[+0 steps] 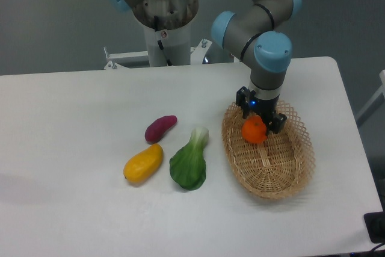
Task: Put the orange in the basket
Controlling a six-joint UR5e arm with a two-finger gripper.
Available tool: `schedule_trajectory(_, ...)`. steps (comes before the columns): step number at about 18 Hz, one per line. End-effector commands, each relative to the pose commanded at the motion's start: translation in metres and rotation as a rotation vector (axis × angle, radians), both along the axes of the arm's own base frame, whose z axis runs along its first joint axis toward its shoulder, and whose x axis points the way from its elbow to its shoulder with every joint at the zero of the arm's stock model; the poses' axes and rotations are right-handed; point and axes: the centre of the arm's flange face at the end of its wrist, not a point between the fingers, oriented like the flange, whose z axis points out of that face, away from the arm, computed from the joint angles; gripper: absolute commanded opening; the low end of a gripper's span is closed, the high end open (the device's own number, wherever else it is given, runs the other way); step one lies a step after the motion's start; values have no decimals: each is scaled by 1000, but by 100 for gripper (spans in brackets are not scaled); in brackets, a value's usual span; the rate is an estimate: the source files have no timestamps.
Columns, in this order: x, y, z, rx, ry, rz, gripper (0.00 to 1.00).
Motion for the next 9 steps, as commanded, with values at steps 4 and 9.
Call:
schedule_trajectory(4,-8,7,21,25,37,2,100)
schedule_trajectory(9,-12,15,43,54,72,16,100)
